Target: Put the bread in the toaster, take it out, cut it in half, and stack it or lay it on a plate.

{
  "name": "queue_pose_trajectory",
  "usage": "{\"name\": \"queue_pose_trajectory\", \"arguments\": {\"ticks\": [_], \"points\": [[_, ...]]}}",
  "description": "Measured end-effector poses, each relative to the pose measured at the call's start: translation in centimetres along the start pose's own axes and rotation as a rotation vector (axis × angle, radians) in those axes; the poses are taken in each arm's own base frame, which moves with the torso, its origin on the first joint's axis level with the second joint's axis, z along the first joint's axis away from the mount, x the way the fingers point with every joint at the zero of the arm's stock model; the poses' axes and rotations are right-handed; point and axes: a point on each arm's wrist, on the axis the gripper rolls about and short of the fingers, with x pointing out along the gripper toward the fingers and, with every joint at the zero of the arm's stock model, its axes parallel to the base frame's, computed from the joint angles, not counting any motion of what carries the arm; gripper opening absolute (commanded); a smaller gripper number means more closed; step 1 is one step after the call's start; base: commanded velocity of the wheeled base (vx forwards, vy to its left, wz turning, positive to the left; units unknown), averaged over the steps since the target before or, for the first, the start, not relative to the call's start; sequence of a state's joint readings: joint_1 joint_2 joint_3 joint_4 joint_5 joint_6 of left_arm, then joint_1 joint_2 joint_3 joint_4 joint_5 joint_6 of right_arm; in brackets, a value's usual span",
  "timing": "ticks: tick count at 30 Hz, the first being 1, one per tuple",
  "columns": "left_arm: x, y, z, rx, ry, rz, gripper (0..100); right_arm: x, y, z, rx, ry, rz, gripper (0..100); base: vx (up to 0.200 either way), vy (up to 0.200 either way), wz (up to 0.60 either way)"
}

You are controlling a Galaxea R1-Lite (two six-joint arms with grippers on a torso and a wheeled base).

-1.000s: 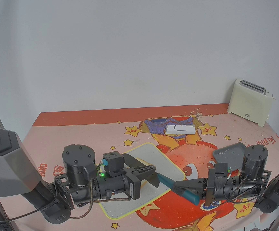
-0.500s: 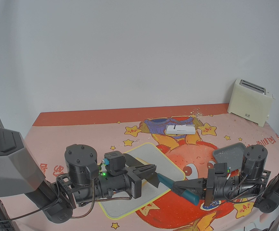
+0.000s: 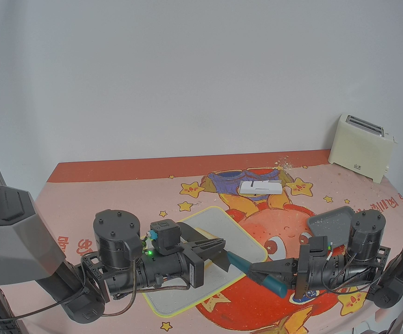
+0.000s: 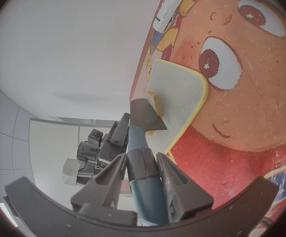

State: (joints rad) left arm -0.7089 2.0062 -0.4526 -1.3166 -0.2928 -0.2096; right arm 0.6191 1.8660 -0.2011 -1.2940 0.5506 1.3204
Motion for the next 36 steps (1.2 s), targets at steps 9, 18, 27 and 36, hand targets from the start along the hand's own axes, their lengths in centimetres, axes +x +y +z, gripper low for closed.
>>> {"name": "queue_pose_trajectory", "arguments": {"ticks": [9,18,27,36], "points": [[0.06,0.06,-0.2,-0.002,0.007,0.003,0,0.03,-0.12,-0.01,0.004,0.001,-0.005,0,0.0,0.0,0.0],[0.04,0.11,-0.33,-0.003,0.013,0.005,0,0.09,-0.15,0.0,0.004,0.002,-0.006,0,0.0,0.0,0.0],[0.02,0.1,-0.42,-0.004,0.018,0.005,0,0.14,-0.22,0.03,0.006,0.003,-0.008,0,0.0,0.0,0.0],[0.03,0.13,-0.49,-0.005,0.021,0.006,0,0.18,-0.31,0.03,0.008,0.003,-0.012,0,0.0,0.0,0.0]]}}
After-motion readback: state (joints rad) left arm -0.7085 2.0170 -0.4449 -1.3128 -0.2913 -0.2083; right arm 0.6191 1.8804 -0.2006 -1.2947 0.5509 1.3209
